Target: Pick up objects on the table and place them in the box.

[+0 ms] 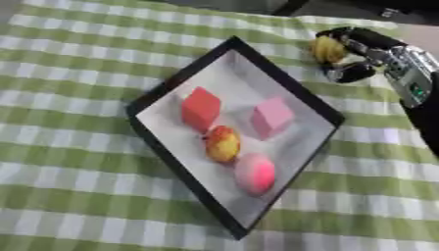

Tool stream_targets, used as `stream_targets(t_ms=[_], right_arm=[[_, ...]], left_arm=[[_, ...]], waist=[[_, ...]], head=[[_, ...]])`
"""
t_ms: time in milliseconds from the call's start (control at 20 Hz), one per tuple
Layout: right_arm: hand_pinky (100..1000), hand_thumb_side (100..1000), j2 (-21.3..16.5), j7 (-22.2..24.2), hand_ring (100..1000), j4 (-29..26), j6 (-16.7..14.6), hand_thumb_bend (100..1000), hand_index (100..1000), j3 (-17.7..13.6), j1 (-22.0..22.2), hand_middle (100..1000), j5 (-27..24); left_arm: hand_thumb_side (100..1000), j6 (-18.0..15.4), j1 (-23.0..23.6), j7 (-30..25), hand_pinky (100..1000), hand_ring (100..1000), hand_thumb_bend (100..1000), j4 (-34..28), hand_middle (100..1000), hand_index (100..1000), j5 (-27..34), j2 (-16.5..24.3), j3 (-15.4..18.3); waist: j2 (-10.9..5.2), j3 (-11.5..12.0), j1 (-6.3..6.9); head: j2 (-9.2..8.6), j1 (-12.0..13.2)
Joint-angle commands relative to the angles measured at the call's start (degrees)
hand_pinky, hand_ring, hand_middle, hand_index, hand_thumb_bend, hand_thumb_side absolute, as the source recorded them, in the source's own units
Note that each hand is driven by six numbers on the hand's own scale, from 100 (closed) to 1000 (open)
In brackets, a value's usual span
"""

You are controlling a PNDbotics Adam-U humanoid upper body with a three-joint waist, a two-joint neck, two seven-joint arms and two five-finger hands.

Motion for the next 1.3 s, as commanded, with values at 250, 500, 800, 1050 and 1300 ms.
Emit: stream_targets(t_ms=[250,500,800,1050,1300], right_arm=[[792,100,-3.2,-2.6,855,-2.5,-0.8,100,880,-0.3,0.6,767,-7.0],[776,100,-4.9,-3.1,828,-6.2,-2.0,100,857,-0.2,0.9,744,-11.9],[762,100,-8.6,-3.0,783,-14.6,-2.6,100,826,0.1,2.0,710,-17.9],[749,100,-11.5,-2.0,748,-22.6,-4.1,100,798,1.1,3.3,681,-22.9],[730,100,-14.4,-2.2,711,-30.5,-8.1,100,770,5.5,3.1,660,-27.8]], left_arm=[[712,0.0,-0.2,-0.4,760,719,349,-1.1,731,768,0.0,0.7,0.0],[707,0.0,0.1,-0.4,760,720,350,-1.0,732,768,-0.3,0.8,0.1],[697,-0.1,0.6,-0.2,759,720,353,-0.8,732,766,-0.9,1.0,0.1],[686,-0.1,1.0,-0.1,759,721,357,-0.6,732,767,-1.3,1.2,0.2],[673,-0.3,1.5,1.0,757,723,360,-0.4,733,768,-1.8,1.8,1.1]], waist=[[-0.11,-0.2,-0.27],[-1.06,-0.9,-0.11],[-2.82,-2.4,0.31],[-4.36,-3.4,0.89],[-6.08,-4.4,1.57]], head=[[-0.59,-0.2],[0.01,-0.1],[1.09,0.4],[1.92,0.7],[2.73,1.2]])
